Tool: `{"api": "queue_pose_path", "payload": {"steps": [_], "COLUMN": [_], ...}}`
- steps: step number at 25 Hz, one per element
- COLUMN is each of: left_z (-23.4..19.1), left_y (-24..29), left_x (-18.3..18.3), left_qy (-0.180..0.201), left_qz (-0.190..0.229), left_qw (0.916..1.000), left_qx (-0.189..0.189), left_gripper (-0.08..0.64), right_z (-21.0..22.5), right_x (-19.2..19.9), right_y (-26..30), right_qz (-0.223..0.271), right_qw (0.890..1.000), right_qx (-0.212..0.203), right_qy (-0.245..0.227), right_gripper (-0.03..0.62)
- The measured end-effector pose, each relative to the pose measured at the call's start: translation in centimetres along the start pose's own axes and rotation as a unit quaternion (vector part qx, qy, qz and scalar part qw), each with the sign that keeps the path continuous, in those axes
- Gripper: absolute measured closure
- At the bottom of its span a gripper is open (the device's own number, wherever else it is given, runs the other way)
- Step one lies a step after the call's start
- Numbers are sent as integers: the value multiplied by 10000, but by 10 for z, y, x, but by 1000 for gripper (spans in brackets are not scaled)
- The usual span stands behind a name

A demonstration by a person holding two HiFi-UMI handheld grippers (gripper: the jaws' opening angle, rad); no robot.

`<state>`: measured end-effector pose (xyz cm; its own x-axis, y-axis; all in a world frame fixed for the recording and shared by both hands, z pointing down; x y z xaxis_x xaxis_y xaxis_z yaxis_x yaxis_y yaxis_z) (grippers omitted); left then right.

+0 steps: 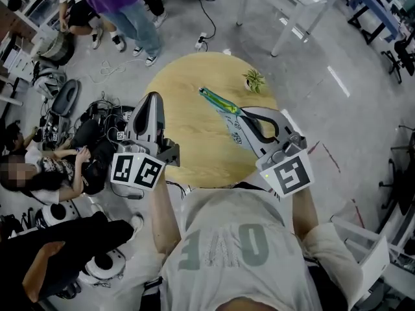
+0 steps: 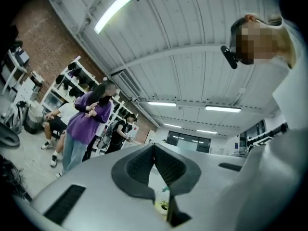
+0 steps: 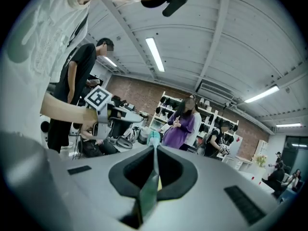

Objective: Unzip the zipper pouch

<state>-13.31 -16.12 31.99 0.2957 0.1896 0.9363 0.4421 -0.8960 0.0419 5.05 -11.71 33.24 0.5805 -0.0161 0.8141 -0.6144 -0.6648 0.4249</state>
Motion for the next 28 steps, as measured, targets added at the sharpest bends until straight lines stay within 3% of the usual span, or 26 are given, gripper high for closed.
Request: {"api": "queue_pose_path", "payload": {"steps": [4,7,14,20,24,28], "left_z": [12,16,12,7,6,4], "left_y": [-6,-4,-7,-18,-25,-30], "left_x": [-12,-22,-25,-32,-33,-33], "left_qy": [864,1277,1529,1739,1812,1904], "left_qz": [48,26,-45,-5,3,6], "left_qw": [9957,9902,9846,9784,9754,9720], "left_qx": [-343,-563,-848,-1119,-1255,-1375], "left_gripper": [534,534,534,535,534,534], "right_z": [2,9,19,1,-23,-44], "right_x": [17,28,69,110,136,148], "right_y": [28,53,115,159,181,193], "right_qz": [-291,-513,-1401,-2191,-2512,-2611], "right_qw": [9992,9975,9826,9549,9442,9430], "right_qx": [-56,-74,15,100,-85,-144], "right_qy": [-280,-479,-1216,-2003,-2128,-2057], "right_gripper": [560,560,560,560,560,560]}}
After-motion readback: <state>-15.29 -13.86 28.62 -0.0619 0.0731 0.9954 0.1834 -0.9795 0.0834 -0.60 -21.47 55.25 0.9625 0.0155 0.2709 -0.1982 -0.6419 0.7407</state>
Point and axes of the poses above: the fingertips, and each gripper's own axes: y forward along the fingers, z to its right, x out of its underside, the point moved 1 cm from there along -y, backward along the fingers, and after that the axes turned 13 degrees about -z, right-handed, at the moved point
